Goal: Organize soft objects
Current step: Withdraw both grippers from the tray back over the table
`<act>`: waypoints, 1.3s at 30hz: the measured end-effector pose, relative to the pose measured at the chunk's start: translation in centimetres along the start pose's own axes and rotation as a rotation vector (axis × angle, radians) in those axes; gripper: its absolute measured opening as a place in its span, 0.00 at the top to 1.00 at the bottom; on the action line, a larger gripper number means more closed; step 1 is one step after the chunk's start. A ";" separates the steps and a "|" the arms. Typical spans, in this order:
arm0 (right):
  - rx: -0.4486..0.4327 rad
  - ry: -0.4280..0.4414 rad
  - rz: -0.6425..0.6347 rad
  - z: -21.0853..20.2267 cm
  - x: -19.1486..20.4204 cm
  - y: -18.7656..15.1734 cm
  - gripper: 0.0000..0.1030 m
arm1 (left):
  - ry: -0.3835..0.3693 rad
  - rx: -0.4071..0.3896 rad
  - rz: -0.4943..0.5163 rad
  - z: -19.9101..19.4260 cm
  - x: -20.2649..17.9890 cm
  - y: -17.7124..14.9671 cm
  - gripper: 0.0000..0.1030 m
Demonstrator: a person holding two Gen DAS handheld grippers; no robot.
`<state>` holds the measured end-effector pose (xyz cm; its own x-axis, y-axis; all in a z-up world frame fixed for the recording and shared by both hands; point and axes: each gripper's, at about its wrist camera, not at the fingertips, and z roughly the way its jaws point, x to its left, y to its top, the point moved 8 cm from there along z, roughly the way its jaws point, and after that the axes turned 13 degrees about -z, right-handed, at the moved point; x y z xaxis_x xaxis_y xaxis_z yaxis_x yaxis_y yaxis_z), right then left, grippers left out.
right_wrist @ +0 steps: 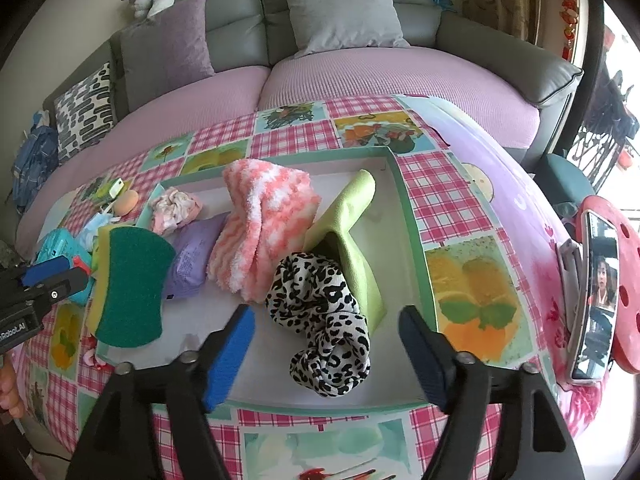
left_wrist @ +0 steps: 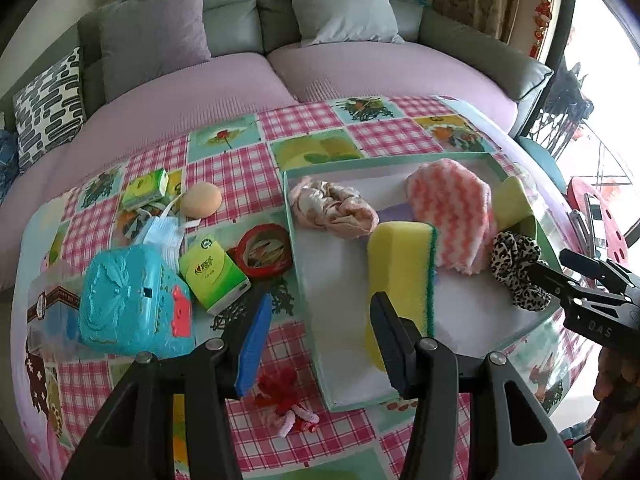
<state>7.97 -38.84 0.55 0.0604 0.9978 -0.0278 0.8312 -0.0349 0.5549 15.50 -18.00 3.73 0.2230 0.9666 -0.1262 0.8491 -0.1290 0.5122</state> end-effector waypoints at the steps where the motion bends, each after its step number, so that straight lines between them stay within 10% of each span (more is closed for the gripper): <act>1: -0.001 -0.002 -0.002 0.0 0.0 0.0 0.11 | 0.004 0.003 -0.004 0.2 0.1 0.0 0.49; 7: -0.027 -0.013 0.012 -0.1 -0.2 0.1 0.00 | 0.028 0.020 -0.031 1.0 1.1 -0.1 0.47; 10: -0.027 -0.015 0.020 -0.1 -0.4 0.2 0.00 | 0.038 0.013 -0.043 1.1 1.5 0.0 0.22; 39: -0.017 -0.022 -0.015 -0.8 0.5 0.5 0.00 | 0.024 0.033 -0.046 1.4 1.0 -0.5 0.21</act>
<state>7.95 -38.35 1.49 0.0606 0.9967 -0.0548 0.8227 -0.0188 0.5682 15.94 -17.33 2.12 0.1720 0.9767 -0.1283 0.8738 -0.0912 0.4777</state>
